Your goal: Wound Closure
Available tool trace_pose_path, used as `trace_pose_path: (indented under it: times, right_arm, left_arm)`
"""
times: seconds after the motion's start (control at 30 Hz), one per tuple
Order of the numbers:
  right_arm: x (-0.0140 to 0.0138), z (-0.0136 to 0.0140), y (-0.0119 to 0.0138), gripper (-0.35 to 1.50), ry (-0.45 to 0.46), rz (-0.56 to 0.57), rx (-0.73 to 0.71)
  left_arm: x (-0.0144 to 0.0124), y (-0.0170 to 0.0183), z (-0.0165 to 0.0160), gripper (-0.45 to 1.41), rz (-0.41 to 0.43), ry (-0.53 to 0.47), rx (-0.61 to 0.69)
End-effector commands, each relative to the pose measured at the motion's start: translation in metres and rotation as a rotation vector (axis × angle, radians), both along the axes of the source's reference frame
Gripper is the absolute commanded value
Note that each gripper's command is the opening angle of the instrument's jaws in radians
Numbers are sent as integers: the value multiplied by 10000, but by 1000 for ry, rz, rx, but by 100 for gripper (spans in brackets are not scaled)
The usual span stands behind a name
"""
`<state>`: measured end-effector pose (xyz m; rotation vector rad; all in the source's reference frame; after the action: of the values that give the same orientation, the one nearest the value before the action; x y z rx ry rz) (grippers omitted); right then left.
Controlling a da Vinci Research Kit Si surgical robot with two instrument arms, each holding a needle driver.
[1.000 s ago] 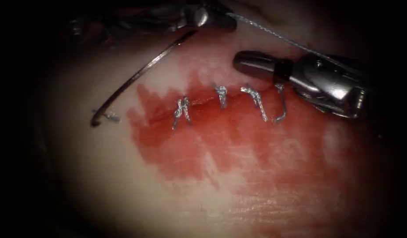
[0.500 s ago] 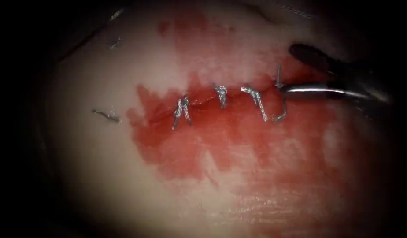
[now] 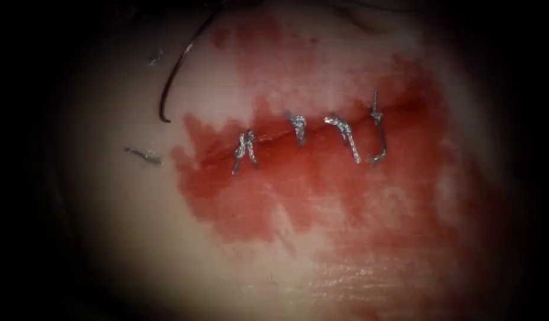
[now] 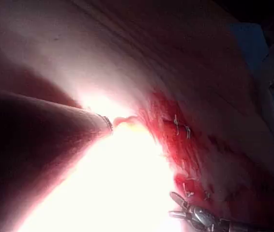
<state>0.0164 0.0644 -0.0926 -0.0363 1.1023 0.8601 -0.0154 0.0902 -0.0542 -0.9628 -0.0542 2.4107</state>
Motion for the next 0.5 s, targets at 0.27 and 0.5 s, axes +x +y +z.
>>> trace_pose_path:
  times: [0.27, 0.5]
  right_arm:
    - [10, 4, -4, 146, 12, -8, 2]
    - [11, -4, -3, 146, 22, -17, 11]
  left_arm:
    - [13, 12, -23, 78, -34, -107, 123]
    - [38, -13, -88, 78, -4, -142, 131]
